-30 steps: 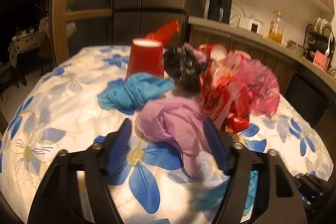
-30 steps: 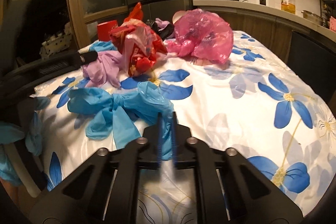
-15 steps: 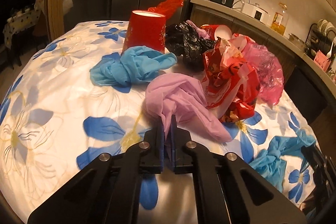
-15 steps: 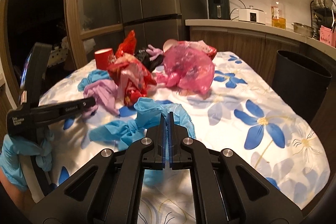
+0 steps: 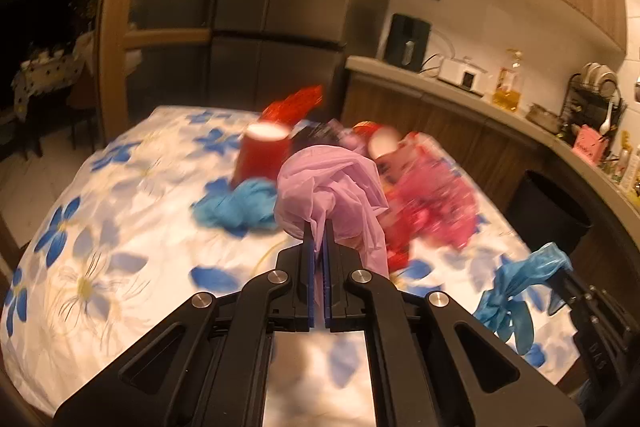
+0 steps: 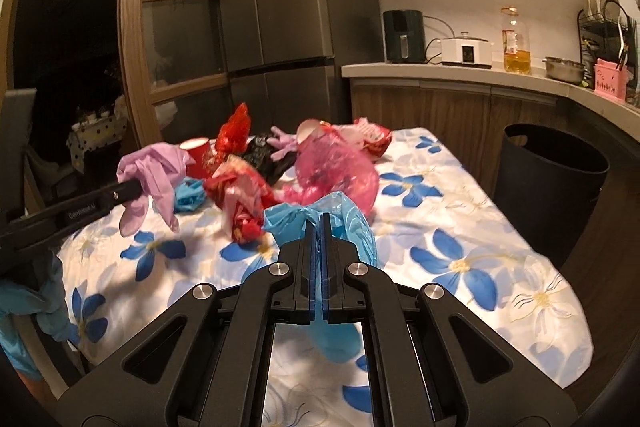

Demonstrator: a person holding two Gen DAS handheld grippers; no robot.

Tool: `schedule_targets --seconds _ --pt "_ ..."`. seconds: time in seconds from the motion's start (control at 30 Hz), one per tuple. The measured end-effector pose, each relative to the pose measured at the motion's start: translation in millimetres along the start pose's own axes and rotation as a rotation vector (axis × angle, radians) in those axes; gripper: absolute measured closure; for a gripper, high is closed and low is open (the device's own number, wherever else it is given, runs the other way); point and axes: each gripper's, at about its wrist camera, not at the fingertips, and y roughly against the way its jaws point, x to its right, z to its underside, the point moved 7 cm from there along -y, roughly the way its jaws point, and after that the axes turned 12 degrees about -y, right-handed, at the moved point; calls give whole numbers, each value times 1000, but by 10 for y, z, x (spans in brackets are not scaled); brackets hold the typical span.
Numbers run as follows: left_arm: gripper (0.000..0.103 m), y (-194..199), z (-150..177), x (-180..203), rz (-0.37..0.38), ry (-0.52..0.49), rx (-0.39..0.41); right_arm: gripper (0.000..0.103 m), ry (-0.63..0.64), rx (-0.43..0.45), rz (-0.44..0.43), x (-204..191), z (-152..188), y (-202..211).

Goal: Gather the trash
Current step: 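Carry the purple and blue gloves in both tools over the black bin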

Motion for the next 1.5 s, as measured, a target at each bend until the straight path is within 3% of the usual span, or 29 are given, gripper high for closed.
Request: schedule_targets --seconds 0.3,0.53,1.07,1.5 --pt "101 -37 -515 652 92 -81 79 101 -34 86 32 255 -442 210" --pt "101 -230 -814 1166 166 -114 97 101 -75 140 73 631 -789 301" --pt "101 -762 -1466 2642 386 -205 146 101 -142 307 289 1821 -1651 356" --pt "101 -1236 -1655 3560 507 -246 133 101 -214 355 392 2658 -2125 164"
